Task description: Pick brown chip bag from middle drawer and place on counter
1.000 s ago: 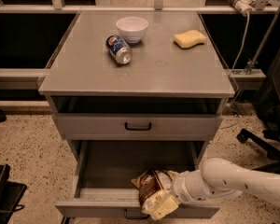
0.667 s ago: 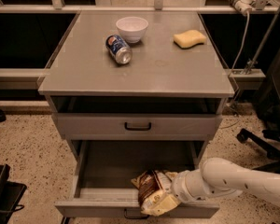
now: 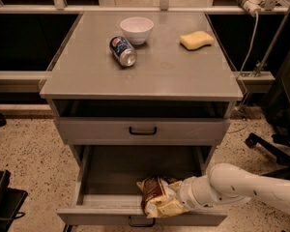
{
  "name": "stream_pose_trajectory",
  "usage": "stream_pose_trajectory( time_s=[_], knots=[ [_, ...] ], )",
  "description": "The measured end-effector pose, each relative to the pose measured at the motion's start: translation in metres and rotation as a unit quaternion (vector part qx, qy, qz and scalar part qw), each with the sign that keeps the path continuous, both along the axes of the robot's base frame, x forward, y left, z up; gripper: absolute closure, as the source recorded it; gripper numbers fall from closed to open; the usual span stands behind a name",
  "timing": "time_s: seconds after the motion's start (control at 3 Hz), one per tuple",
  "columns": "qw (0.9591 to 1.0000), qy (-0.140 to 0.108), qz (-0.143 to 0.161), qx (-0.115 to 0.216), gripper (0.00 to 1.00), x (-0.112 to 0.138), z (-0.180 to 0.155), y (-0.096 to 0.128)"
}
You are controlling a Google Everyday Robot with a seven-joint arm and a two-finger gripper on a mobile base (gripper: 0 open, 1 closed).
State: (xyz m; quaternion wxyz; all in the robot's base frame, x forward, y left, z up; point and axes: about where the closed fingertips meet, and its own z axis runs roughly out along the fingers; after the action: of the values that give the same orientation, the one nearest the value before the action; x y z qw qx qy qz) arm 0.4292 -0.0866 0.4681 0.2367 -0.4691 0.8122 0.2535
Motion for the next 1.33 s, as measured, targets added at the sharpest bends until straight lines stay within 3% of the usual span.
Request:
stream_pose_trajectory(
  time_s=[0.33, 0.67, 1.0, 1.33],
  knots=[
    [1.0, 0.0, 0.0, 0.0, 0.88, 0.0, 0.0, 0.0],
    [1.0, 0.0, 0.0, 0.0, 1.0, 0.0, 0.0, 0.0],
    [1.0, -0.001, 0.004, 0.004, 1.0, -0.001, 0.003, 0.003],
    [0.9993, -0.001, 0.016, 0.035, 1.0, -0.005, 0.022, 0.007]
  ],
)
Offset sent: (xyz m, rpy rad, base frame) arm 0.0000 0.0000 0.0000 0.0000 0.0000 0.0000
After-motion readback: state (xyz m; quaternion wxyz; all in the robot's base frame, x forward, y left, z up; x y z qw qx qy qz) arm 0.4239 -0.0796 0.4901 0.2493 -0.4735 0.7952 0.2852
